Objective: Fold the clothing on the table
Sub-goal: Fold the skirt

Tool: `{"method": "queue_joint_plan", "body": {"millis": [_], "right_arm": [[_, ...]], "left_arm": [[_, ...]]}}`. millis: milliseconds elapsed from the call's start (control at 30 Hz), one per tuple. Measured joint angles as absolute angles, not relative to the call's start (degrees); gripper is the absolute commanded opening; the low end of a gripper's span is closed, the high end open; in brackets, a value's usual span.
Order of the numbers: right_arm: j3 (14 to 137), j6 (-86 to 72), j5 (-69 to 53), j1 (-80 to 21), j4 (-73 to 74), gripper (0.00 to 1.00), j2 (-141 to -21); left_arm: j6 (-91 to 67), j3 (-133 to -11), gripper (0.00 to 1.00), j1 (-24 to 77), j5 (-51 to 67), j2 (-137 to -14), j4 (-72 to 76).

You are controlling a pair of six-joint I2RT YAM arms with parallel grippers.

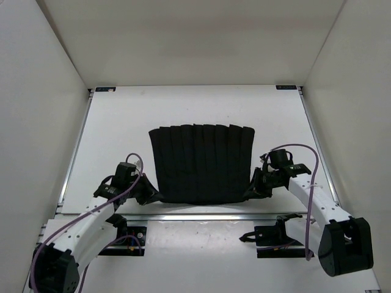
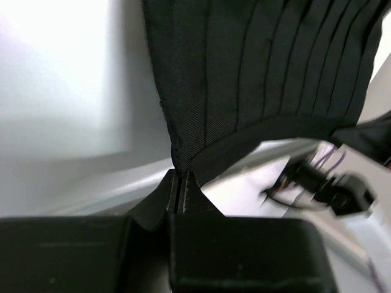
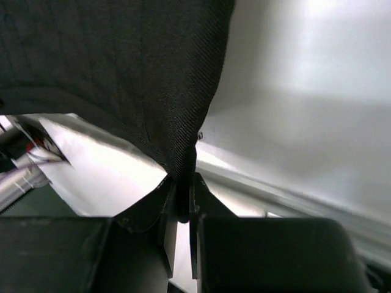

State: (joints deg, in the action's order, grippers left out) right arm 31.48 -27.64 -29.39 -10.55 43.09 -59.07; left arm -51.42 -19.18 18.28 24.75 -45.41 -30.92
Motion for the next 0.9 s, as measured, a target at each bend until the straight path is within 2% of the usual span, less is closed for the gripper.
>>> {"method": "queue_joint_plan", "body": {"millis": [200,267,400,467,500,533,567,600,667,767,900], "right_arm": [[32.0,-27.4,-30.5,-11.1,53.0,0.00,-54.4],[36.4,-26.7,-31.4,-10.0,56.7,0.00,-56.0],[53.6,-24.7,-33.2,-5.4,58.2,0.00,-68.1],[65.0,-24.0,-33.7,-3.5,57.1,0.00,-78.1],[71.0,-23.8,-34.2,-2.6,55.8,0.01,-83.6],[76.0,-23.8,-34.5,-1.9,53.9,0.15,-88.8],[81.5,-24.0,-34.6,-1.1,52.7,0.23,-94.4],[87.1,-24.1,-34.3,-0.5,52.1,0.44,-99.8],[97.8,-24.0,-32.8,0.6,51.0,0.65,-110.2],[108.0,-23.2,-29.5,1.2,50.3,0.77,-120.2],[103.3,-22.7,-26.6,1.3,48.5,0.76,-119.7]], "left_arm": [[-53.6,-18.3,0.00,20.0,25.5,-34.7,-39.7],[-53.5,-23.2,0.00,19.8,25.3,-38.4,-42.5],[-50.5,-43.0,0.01,15.2,26.1,-56.9,-41.2],[-49.6,-51.8,0.12,11.5,26.7,-67.7,-36.3],[-49.6,-56.4,0.30,9.9,27.2,-73.5,-34.5],[-49.3,-60.8,0.33,8.8,27.4,-79.4,-32.8],[-49.4,-66.2,0.34,7.9,27.7,-86.1,-31.9],[-49.4,-70.8,0.38,7.2,28.3,-91.5,-31.0],[-50.5,-78.1,0.50,6.1,30.6,-102.6,-26.3],[-53.1,-78.4,0.52,5.1,32.5,-110.2,-21.8],[-55.0,-72.8,0.52,4.2,33.7,-110.7,-19.4]]}}
